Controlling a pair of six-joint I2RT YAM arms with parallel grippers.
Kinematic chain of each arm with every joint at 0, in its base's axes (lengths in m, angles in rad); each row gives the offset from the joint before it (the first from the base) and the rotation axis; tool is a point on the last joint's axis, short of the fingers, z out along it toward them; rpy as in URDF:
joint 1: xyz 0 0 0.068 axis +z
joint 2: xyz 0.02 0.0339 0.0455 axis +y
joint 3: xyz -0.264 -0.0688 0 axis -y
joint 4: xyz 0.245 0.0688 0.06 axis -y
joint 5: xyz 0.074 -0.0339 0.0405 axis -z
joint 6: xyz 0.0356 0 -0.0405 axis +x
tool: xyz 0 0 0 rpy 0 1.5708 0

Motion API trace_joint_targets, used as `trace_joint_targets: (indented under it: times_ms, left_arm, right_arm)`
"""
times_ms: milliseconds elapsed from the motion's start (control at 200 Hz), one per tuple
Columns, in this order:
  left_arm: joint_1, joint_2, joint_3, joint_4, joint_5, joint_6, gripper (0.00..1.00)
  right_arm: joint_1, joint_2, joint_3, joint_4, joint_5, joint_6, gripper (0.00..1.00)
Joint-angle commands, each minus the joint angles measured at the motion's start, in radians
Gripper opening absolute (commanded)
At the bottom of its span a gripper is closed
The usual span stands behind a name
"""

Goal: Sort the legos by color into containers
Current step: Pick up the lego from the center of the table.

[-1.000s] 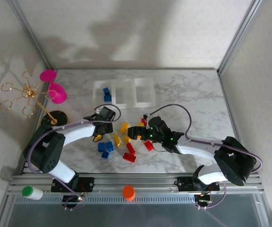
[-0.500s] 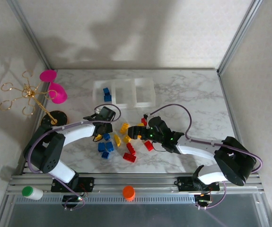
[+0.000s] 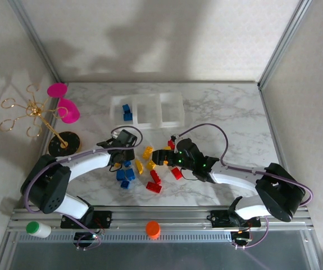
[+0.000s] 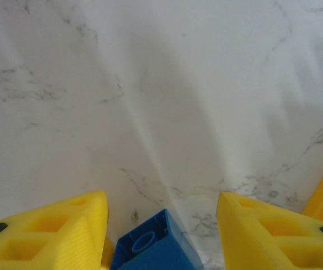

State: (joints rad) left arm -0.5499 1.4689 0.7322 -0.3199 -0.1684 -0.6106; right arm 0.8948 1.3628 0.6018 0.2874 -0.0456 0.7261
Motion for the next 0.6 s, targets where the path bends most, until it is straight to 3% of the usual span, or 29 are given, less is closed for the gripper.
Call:
trace_joint_targets:
  times_ms: [0, 315, 596]
  left_arm:
    - [-0.012, -0.015, -0.02, -0.038, 0.008, -0.027, 0.54]
    - [-0.089, 0.013, 0.001, -0.037, 0.0, -0.037, 0.54]
    - [-0.105, 0.061, 0.018, -0.046, -0.04, -0.077, 0.58]
  right_arm:
    - [0.01, -0.013, 0.004, -0.001, 0.012, -0.003, 0.99]
    - [0.01, -0.027, -0.013, 0.002, 0.016, -0.001, 0.99]
    - [0.01, -0.033, -0.02, -0.001, 0.02, -0.003, 0.99]
